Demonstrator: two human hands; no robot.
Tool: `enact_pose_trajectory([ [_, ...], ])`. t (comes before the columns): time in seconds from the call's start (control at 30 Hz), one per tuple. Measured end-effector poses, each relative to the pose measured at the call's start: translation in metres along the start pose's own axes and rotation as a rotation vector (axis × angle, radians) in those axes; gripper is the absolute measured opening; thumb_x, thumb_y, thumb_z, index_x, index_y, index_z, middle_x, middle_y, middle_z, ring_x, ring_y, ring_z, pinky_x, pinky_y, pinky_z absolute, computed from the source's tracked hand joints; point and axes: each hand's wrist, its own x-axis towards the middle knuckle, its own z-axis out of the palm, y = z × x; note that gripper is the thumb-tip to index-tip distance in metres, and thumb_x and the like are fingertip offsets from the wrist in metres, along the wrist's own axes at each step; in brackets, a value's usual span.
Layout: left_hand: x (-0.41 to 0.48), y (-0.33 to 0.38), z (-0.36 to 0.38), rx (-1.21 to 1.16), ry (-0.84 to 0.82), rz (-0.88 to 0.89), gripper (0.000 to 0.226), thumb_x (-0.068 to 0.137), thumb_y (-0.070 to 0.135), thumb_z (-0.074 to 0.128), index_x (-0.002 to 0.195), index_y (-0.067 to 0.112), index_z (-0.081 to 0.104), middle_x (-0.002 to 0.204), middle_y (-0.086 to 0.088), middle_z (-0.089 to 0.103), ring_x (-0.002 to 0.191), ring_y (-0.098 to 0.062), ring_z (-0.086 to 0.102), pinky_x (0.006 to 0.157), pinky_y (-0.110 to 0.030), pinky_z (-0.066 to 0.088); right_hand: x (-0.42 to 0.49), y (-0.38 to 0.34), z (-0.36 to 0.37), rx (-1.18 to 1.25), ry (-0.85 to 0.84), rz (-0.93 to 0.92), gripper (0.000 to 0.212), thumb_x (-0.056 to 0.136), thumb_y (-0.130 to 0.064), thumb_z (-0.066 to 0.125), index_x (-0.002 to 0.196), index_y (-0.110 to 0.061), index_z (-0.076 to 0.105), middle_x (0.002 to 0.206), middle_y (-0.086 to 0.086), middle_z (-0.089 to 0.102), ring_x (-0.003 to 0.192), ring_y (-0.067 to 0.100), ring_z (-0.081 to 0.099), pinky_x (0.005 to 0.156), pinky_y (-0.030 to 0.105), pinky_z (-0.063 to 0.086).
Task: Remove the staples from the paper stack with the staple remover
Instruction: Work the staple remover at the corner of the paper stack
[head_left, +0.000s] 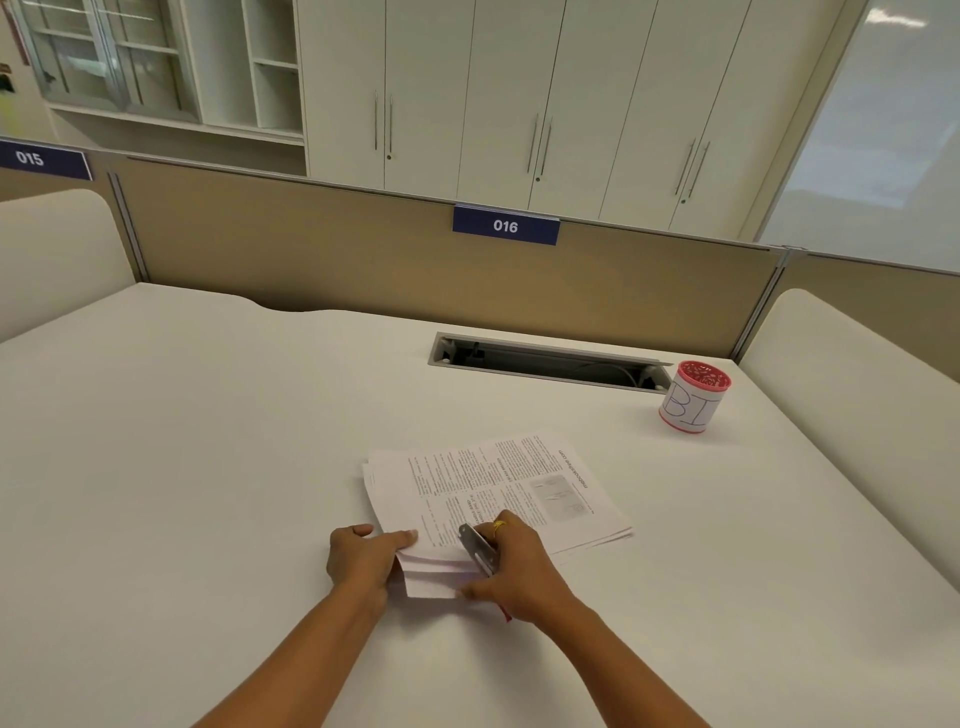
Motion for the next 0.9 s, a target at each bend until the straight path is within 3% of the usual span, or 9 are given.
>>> enact_pose_trajectory([
  [0.17, 0.002, 0.004, 0.000, -0.009, 0.024, 0.007, 0.067, 0.063, -0.005, 0.079, 0.121, 0.000, 0.045, 0.123, -0.024, 0.055, 0.086, -0.033, 0.060, 0.069, -0.035, 0.053, 0.001, -0.001, 0.003, -0.107, -0.039, -0.079, 0.053, 0.064, -0.031, 0.082, 0.109, -0.012, 0.061, 0.089, -0.006, 0.037, 0.082, 0.012, 0.041, 0.067, 0.018, 0.034],
  [0.27, 0.005, 0.003, 0.002, 0.009, 0.012, 0.011, 0.067, 0.063, -0.003, 0.080, 0.121, -0.001, 0.045, 0.123, -0.023, 0.056, 0.099, -0.035, 0.061, 0.080, -0.037, 0.053, 0.001, -0.003, 0.006, -0.222, 0.017, -0.117, 0.031, 0.075, -0.026, 0.073, 0.101, -0.014, 0.064, 0.087, -0.006, 0.039, 0.078, 0.011, 0.042, 0.068, 0.021, 0.035],
  [0.33, 0.007, 0.001, 0.002, 0.001, -0.039, -0.001, 0.066, 0.065, -0.005, 0.078, 0.122, -0.006, 0.046, 0.123, -0.023, 0.057, 0.106, -0.038, 0.060, 0.091, -0.044, 0.051, 0.000, -0.006, 0.004, -0.287, 0.078, -0.113, 0.005, 0.078, -0.021, 0.065, 0.079, -0.018, 0.061, 0.076, -0.007, 0.037, 0.075, 0.013, 0.043, 0.064, 0.023, 0.035],
  [0.43, 0.009, -0.001, 0.001, -0.031, -0.129, -0.007, 0.058, 0.070, -0.008, 0.073, 0.122, -0.009, 0.048, 0.122, -0.025, 0.060, 0.104, -0.040, 0.061, 0.094, -0.050, 0.049, 0.002, -0.006, 0.000, -0.332, 0.140, -0.081, 0.030, 0.078, -0.021, 0.060, 0.058, -0.021, 0.037, 0.066, -0.006, 0.032, 0.069, 0.016, 0.042, 0.055, 0.025, 0.028],
  [0.53, 0.008, 0.003, -0.005, -0.061, -0.132, 0.039, 0.060, 0.079, 0.004, 0.070, 0.129, 0.001, 0.037, 0.112, -0.019, 0.062, 0.084, -0.034, 0.065, 0.080, -0.042, 0.054, 0.004, -0.005, -0.006, -0.347, 0.187, -0.081, 0.042, 0.078, -0.020, 0.059, 0.052, -0.024, 0.025, 0.065, -0.006, 0.032, 0.068, 0.017, 0.041, 0.050, 0.022, 0.023],
  [0.6, 0.004, 0.010, -0.009, 0.046, -0.078, 0.160, 0.060, 0.081, 0.019, 0.069, 0.131, 0.011, 0.036, 0.109, -0.012, 0.061, 0.083, -0.028, 0.063, 0.080, -0.037, 0.052, 0.004, -0.005, -0.010, -0.354, 0.191, -0.069, 0.044, 0.078, -0.020, 0.059, 0.053, -0.025, 0.023, 0.065, -0.007, 0.032, 0.068, 0.016, 0.040, 0.049, 0.021, 0.022],
  [0.67, -0.003, 0.015, -0.016, 0.256, -0.084, 0.387, 0.061, 0.081, 0.027, 0.069, 0.133, 0.017, 0.040, 0.130, -0.005, 0.053, 0.111, -0.025, 0.054, 0.093, -0.035, 0.042, 0.005, -0.004, -0.012, -0.358, 0.185, -0.062, 0.045, 0.079, -0.021, 0.060, 0.053, -0.025, 0.024, 0.070, -0.007, 0.037, 0.070, 0.016, 0.040, 0.055, 0.025, 0.026],
  [0.83, -0.015, 0.020, -0.027, 0.787, -0.617, 0.851, 0.076, 0.068, 0.046, 0.074, 0.131, 0.048, 0.031, 0.140, 0.029, 0.027, 0.134, 0.003, 0.024, 0.113, -0.022, 0.011, 0.004, -0.007, -0.013, -0.360, 0.182, -0.053, 0.039, 0.077, -0.021, 0.060, 0.053, -0.022, 0.029, 0.076, -0.005, 0.041, 0.070, 0.015, 0.040, 0.061, 0.024, 0.028],
  [0.9, -0.010, 0.015, -0.022, 1.024, -0.621, 0.936, 0.075, 0.073, 0.044, 0.071, 0.134, 0.049, 0.027, 0.142, 0.030, 0.026, 0.135, 0.004, 0.022, 0.113, -0.018, 0.007, 0.005, -0.009, -0.013, -0.345, 0.179, -0.047, 0.040, 0.077, -0.021, 0.061, 0.053, -0.023, 0.029, 0.069, -0.006, 0.037, 0.070, 0.015, 0.040, 0.061, 0.025, 0.029],
])
